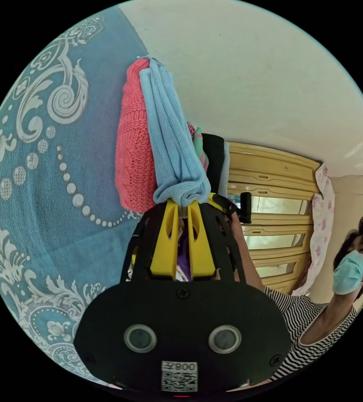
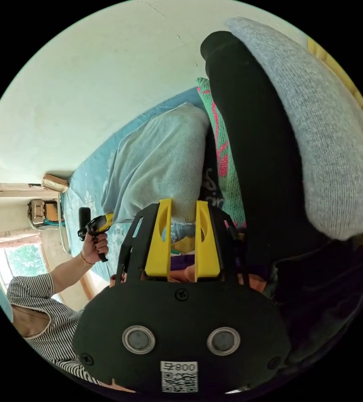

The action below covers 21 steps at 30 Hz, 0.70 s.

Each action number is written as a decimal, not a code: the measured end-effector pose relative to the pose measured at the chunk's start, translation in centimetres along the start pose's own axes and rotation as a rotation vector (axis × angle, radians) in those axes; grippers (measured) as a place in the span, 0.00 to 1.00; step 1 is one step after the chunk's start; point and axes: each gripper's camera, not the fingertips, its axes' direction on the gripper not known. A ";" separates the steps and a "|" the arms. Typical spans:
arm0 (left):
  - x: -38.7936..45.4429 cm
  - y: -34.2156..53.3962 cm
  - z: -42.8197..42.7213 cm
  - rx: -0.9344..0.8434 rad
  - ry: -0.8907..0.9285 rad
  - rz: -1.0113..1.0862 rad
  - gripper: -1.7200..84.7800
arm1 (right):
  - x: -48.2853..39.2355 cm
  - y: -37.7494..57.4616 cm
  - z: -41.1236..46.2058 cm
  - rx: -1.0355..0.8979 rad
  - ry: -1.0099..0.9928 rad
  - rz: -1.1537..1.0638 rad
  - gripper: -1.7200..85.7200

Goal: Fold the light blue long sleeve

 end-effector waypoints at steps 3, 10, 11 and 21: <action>-1.5 0.2 2.0 0.018 -0.001 -0.044 0.07 | -3.1 0.1 -1.0 0.028 0.190 -0.020 0.06; -1.1 0.6 6.9 0.014 -0.024 -0.029 0.07 | -16.4 -0.8 -0.1 0.085 0.363 -0.333 0.02; -1.0 1.0 7.1 0.015 -0.014 -0.035 0.07 | -17.7 -2.0 1.5 0.048 0.404 -0.352 0.02; 9.8 2.9 9.3 -0.033 -0.195 0.327 0.03 | -19.4 -5.2 8.4 -0.194 0.536 -0.375 0.02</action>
